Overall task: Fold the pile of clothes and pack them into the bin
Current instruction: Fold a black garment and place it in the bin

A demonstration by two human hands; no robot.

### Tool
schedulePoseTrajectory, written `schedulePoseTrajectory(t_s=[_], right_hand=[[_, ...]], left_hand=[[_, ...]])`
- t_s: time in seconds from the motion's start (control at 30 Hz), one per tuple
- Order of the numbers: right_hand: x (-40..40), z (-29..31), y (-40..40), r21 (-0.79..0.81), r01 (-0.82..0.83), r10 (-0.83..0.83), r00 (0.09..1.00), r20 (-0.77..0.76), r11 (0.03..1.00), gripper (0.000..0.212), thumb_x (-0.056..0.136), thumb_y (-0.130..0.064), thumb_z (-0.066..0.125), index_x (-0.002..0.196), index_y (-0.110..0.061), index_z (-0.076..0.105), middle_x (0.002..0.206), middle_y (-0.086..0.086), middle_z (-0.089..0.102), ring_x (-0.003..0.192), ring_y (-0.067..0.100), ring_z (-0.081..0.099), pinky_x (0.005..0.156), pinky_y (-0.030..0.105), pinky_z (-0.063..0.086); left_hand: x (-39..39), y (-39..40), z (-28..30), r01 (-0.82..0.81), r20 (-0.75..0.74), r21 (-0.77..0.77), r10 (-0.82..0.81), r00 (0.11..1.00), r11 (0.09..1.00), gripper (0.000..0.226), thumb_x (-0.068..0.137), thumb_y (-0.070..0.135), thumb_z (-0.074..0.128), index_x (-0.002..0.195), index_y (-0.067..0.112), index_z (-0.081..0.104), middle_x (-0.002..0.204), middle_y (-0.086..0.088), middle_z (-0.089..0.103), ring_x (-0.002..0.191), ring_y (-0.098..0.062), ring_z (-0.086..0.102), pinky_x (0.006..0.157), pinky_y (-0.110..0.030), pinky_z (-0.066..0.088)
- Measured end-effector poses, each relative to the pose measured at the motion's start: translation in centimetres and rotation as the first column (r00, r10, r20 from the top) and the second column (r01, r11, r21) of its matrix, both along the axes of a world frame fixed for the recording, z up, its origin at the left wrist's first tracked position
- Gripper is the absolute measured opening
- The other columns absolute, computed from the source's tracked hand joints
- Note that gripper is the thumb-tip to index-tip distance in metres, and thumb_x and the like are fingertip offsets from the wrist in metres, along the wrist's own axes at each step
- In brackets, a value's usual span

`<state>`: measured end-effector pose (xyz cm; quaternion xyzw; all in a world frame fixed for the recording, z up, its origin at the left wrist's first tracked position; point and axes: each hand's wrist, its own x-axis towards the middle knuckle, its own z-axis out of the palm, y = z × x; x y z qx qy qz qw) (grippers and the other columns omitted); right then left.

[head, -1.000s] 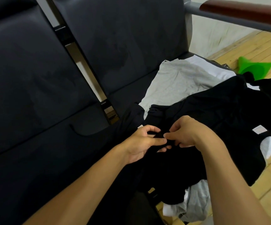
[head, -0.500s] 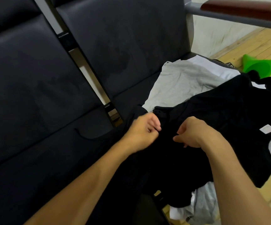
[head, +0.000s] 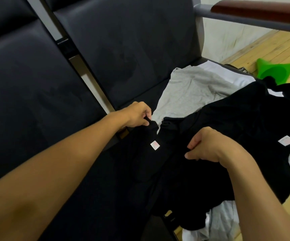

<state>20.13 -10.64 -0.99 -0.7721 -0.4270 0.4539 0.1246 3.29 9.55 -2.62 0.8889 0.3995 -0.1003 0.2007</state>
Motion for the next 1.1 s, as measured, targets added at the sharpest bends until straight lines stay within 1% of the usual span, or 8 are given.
schedulePoseTrajectory(t_s=[0.23,0.4,0.5,0.67,0.8,0.9,1.0,1.1], right_hand=[[-2.0,2.3,-0.4,0.195,-0.127,0.189,0.92,-0.344,0.973,0.017,0.081,-0.029,0.08,0.087,-0.016,0.07,0.063,0.001,0.068,0.062,0.006,0.061,0.064,0.018,0.049],[-9.9,4.9,-0.3,0.359,-0.365,0.511,0.659,-0.552,0.859,0.013,0.087,-0.013,0.074,0.082,-0.013,0.062,0.065,-0.006,0.062,0.061,0.008,0.06,0.063,0.018,0.049],[-17.6,4.8,-0.8,0.419,-0.478,0.628,0.474,-0.617,0.772,0.015,0.088,-0.013,0.073,0.082,-0.018,0.061,0.068,-0.01,0.063,0.061,0.006,0.061,0.06,0.016,0.048],[-26.6,2.4,-3.4,0.342,-0.606,0.591,0.271,-0.76,0.718,0.018,0.096,-0.015,0.064,0.109,-0.004,0.068,0.086,0.003,0.069,0.075,0.009,0.067,0.071,0.016,0.055],[-26.7,1.1,-3.2,0.25,-0.655,0.637,0.457,-0.62,0.713,0.024,0.098,-0.025,0.061,0.108,-0.005,0.069,0.089,0.006,0.071,0.074,0.011,0.068,0.068,0.017,0.054],[-24.3,-0.3,-1.9,0.166,-0.635,0.656,0.743,-0.133,0.754,0.019,0.091,-0.039,0.066,0.089,-0.02,0.07,0.094,0.0,0.074,0.085,0.015,0.071,0.079,0.03,0.057],[-22.9,-0.6,-1.2,-0.074,-0.614,0.61,0.75,0.254,0.786,0.043,0.086,-0.046,0.071,0.116,-0.02,0.057,0.126,0.006,0.059,0.119,0.027,0.057,0.095,0.035,0.049],[-23.2,-1.1,-1.2,-0.22,-0.597,0.636,0.731,0.246,0.771,0.078,0.078,-0.046,0.079,0.135,-0.011,0.04,0.136,0.009,0.049,0.129,0.031,0.049,0.099,0.037,0.046]], left_hand=[[-5.1,-1.3,6.0,0.214,-0.056,0.065,-0.211,0.976,0.975,0.028,0.08,0.006,0.074,0.079,0.023,0.052,0.081,0.005,0.056,0.078,-0.016,0.054,0.066,-0.03,0.045],[-15.5,-4.6,10.1,0.283,-0.224,0.107,-0.255,0.941,0.953,0.032,0.066,-0.006,0.051,0.075,0.024,0.05,0.086,0.007,0.047,0.08,-0.017,0.049,0.072,-0.042,0.045],[-23.1,-7.0,11.1,0.215,-0.37,0.117,-0.158,0.915,0.969,0.039,0.065,-0.002,0.05,0.069,0.035,0.04,0.085,0.014,0.039,0.081,-0.014,0.047,0.07,-0.029,0.036],[-31.3,-10.9,9.4,0.263,-0.776,0.058,-0.122,0.619,0.963,0.035,0.086,0.004,0.052,0.099,0.036,0.047,0.109,0.016,0.043,0.111,-0.01,0.046,0.077,-0.028,0.024],[-31.7,-11.7,7.0,0.145,-0.634,0.109,-0.044,0.772,0.983,0.031,0.093,0.006,0.046,0.11,0.031,0.05,0.117,0.011,0.049,0.112,-0.013,0.049,0.087,-0.03,0.034],[-28.9,-10.7,3.4,0.147,-0.392,0.194,-0.061,0.918,0.97,0.039,0.097,0.016,0.053,0.133,0.029,0.043,0.134,0.007,0.047,0.121,-0.017,0.047,0.096,-0.036,0.039],[-24.8,-9.6,0.6,0.252,-0.352,0.218,-0.165,0.922,0.943,0.073,0.088,0.011,0.066,0.148,0.029,0.029,0.154,0.007,0.031,0.139,-0.015,0.031,0.106,-0.037,0.034],[-22.1,-7.9,-0.6,0.344,-0.389,0.256,-0.229,0.892,0.904,0.063,0.083,0.0,0.063,0.136,0.026,0.04,0.137,0.003,0.049,0.126,-0.02,0.045,0.103,-0.038,0.035]])
